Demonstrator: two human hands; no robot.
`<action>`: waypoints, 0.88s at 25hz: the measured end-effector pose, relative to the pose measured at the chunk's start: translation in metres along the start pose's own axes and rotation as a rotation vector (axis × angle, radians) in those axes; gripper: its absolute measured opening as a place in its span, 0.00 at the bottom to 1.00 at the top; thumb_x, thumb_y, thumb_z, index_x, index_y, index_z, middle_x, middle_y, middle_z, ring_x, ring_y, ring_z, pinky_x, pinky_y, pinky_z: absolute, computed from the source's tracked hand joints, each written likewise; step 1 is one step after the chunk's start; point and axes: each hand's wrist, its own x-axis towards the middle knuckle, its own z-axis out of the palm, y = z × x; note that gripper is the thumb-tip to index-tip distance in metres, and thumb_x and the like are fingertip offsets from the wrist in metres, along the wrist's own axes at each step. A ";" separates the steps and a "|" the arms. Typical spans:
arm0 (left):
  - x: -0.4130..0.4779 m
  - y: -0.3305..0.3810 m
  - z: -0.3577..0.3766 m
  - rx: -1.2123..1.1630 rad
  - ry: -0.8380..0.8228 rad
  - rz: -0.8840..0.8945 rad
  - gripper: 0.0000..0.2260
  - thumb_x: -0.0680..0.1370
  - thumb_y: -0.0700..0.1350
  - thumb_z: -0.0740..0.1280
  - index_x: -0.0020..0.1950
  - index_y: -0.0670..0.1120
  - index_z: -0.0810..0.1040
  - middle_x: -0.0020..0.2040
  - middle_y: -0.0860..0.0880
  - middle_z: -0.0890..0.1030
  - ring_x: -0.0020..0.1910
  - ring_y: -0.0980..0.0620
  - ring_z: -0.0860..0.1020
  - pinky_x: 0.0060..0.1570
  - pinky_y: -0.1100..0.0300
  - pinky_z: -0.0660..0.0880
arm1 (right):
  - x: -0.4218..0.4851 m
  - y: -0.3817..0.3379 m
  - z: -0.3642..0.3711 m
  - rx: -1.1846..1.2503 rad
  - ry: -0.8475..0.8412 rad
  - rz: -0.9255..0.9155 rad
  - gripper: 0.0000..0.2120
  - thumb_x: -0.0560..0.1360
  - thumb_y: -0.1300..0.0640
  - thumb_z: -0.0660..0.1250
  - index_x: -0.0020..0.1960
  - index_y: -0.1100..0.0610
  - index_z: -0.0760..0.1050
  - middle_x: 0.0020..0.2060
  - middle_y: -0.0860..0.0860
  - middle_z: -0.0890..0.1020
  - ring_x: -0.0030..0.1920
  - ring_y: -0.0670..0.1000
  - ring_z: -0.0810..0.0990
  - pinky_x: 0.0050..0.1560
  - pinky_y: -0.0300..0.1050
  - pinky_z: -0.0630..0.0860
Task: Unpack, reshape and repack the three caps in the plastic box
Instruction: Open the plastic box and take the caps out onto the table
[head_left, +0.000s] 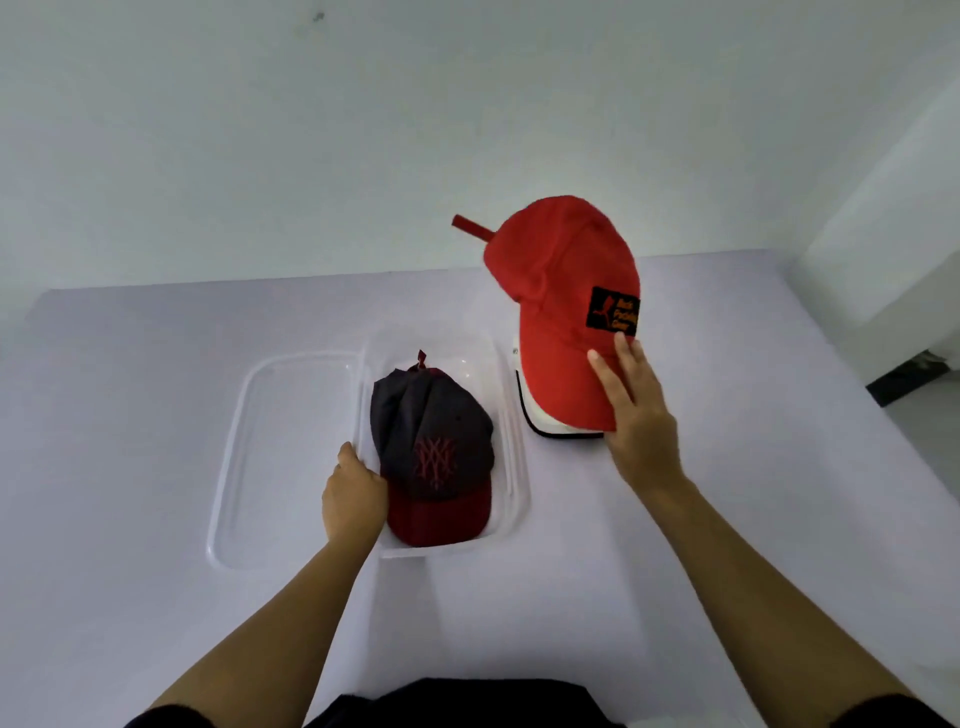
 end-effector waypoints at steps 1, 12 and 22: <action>0.001 -0.001 0.001 0.008 -0.001 -0.003 0.18 0.79 0.37 0.54 0.68 0.37 0.64 0.57 0.32 0.77 0.56 0.33 0.75 0.54 0.45 0.71 | -0.004 0.016 -0.002 -0.026 -0.016 0.087 0.33 0.70 0.73 0.62 0.72 0.54 0.62 0.73 0.58 0.63 0.73 0.60 0.60 0.53 0.53 0.76; 0.003 -0.005 0.004 0.019 0.017 -0.013 0.19 0.79 0.37 0.54 0.70 0.37 0.64 0.59 0.31 0.76 0.58 0.31 0.74 0.57 0.42 0.70 | -0.054 0.098 0.001 -0.282 -0.504 0.507 0.37 0.72 0.75 0.57 0.76 0.52 0.53 0.77 0.54 0.51 0.76 0.61 0.50 0.59 0.62 0.74; 0.004 -0.007 0.003 0.054 0.042 -0.021 0.19 0.80 0.39 0.53 0.71 0.38 0.63 0.59 0.33 0.77 0.58 0.32 0.75 0.57 0.43 0.71 | 0.007 0.024 0.033 0.146 -0.358 0.298 0.29 0.72 0.68 0.61 0.72 0.63 0.61 0.73 0.61 0.61 0.74 0.59 0.58 0.72 0.56 0.60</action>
